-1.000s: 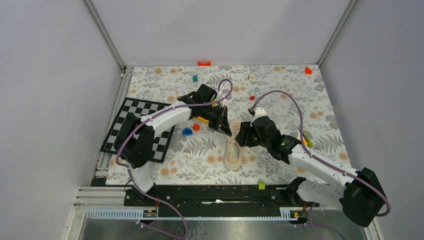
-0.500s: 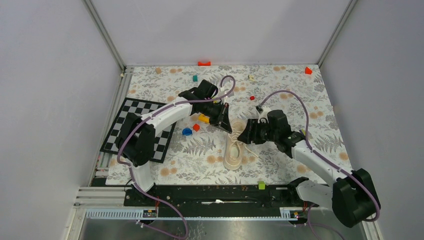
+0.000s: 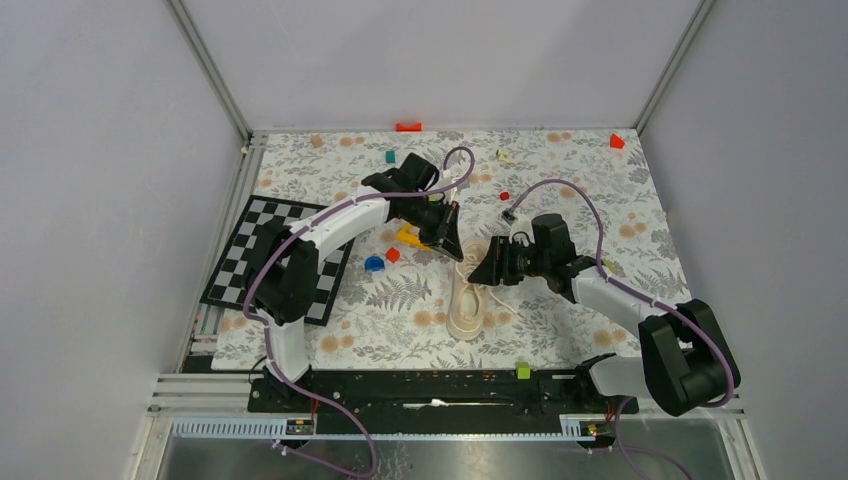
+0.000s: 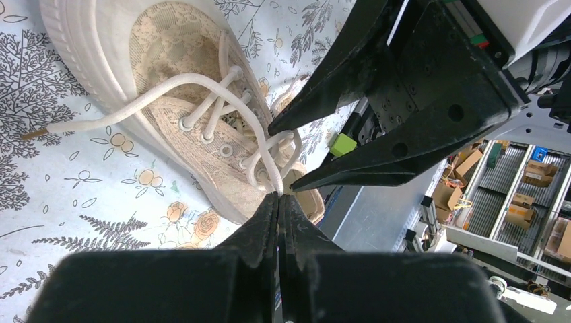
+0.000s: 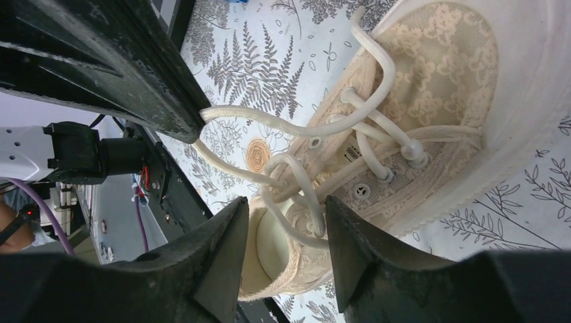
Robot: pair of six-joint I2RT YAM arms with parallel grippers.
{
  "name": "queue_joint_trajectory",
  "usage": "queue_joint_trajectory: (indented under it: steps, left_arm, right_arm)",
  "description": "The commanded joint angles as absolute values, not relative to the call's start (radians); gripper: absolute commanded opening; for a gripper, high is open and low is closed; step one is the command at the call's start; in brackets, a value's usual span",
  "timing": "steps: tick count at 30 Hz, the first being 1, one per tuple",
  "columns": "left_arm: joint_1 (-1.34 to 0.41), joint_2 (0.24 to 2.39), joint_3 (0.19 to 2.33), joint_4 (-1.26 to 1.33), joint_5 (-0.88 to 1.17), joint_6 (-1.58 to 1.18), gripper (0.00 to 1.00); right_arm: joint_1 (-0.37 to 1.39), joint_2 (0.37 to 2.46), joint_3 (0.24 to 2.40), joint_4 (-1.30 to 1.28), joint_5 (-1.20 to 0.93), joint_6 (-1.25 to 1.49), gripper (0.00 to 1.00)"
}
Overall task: Tie the shoes
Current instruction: Cross the shoelace with the shoelace.
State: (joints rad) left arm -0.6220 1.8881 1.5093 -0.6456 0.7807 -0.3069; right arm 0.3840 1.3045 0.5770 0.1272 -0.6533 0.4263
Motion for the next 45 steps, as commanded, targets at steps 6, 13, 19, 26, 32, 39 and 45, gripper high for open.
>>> queue_joint_trajectory:
  steps: [6,13,19,26,32,39,45]
  left_arm:
    - [-0.615,1.879,1.539,-0.640,0.772,-0.290,0.00]
    - [-0.615,1.877,1.539,-0.640,0.775,-0.291,0.00]
    - [-0.615,1.881,1.540,-0.640,0.776,-0.297,0.00]
    - [-0.615,1.891,1.552,-0.640,0.779,-0.302,0.00]
    - [-0.615,1.885,1.545,-0.640,0.777,-0.304,0.00]
    - [-0.615,1.877,1.533,-0.640,0.776,-0.302,0.00]
    - [-0.615,1.876,1.531,-0.636,0.780,-0.305,0.00]
  right_arm:
    - [0.381,1.275,0.585,0.163,-0.717,0.421,0.40]
    - [0.380,1.265,0.584,0.119,-0.715,0.389,0.45]
    - [0.385,1.210,0.620,-0.048,-0.645,0.278,0.48]
    - [0.451,1.159,0.675,-0.174,-0.546,0.195,0.49]
    - [0.468,1.204,0.684,-0.116,-0.490,0.225,0.55]
    - [0.468,1.210,0.693,-0.081,-0.408,0.260,0.56]
    - [0.468,1.259,0.704,-0.042,-0.421,0.280,0.50]
